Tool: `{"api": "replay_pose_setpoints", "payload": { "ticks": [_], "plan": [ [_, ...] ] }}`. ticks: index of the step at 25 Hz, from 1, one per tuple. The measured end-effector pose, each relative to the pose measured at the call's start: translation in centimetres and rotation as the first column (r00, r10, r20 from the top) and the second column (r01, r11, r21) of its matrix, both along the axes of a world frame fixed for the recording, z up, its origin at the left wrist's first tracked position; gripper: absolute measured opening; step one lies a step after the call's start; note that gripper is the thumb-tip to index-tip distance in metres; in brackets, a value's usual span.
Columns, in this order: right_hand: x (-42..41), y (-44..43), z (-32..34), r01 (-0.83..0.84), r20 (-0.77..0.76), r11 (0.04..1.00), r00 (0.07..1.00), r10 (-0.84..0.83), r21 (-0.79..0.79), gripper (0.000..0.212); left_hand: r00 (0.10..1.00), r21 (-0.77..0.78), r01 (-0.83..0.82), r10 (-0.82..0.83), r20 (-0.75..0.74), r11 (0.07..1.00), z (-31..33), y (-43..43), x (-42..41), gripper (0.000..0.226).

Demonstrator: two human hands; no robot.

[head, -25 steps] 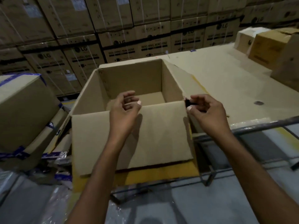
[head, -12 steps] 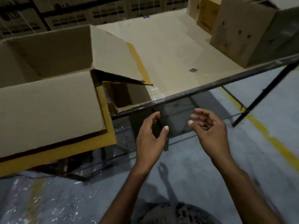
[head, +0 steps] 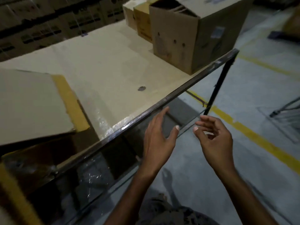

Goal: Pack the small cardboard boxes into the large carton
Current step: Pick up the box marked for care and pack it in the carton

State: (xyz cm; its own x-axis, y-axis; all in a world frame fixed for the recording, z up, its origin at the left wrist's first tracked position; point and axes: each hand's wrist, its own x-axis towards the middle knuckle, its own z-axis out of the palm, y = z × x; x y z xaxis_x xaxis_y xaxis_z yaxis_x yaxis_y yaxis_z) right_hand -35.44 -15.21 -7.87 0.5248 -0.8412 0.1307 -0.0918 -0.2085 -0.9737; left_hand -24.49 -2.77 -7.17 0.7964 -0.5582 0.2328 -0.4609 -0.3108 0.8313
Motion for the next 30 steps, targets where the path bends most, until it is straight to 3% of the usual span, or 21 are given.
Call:
{"api": "replay_pose_setpoints", "payload": {
  "ticks": [5,10,18,22,30],
  "plan": [
    [3.9,-8.5,3.7,0.156,0.078,0.967,0.987,-0.143,-0.199,0.033,0.994,-0.1,0.07,-0.061,0.09,0.993,3.5,-10.2,5.6,0.062],
    [7.3,-18.8,5.2,0.18,0.082,0.961,0.983,-0.167,-0.209,0.033,0.984,-0.115,0.095,-0.076,0.162,0.989,6.2,-20.9,8.2,0.056],
    [12.9,-37.5,7.1,-0.043,-0.017,0.959,0.999,0.04,-0.279,0.034,0.968,-0.219,-0.197,0.225,0.11,0.956,7.7,-35.9,12.5,0.053],
    [17.3,-45.3,9.5,-0.171,-0.056,0.914,0.985,0.161,-0.368,0.033,0.926,-0.253,-0.293,0.34,0.164,0.922,9.4,-40.5,15.1,0.055],
    [29.0,-55.3,13.6,-0.165,-0.046,0.768,0.984,0.175,-0.619,0.035,0.876,-0.151,-0.367,0.395,0.276,0.918,12.0,-46.0,25.4,0.068]
  ]
}}
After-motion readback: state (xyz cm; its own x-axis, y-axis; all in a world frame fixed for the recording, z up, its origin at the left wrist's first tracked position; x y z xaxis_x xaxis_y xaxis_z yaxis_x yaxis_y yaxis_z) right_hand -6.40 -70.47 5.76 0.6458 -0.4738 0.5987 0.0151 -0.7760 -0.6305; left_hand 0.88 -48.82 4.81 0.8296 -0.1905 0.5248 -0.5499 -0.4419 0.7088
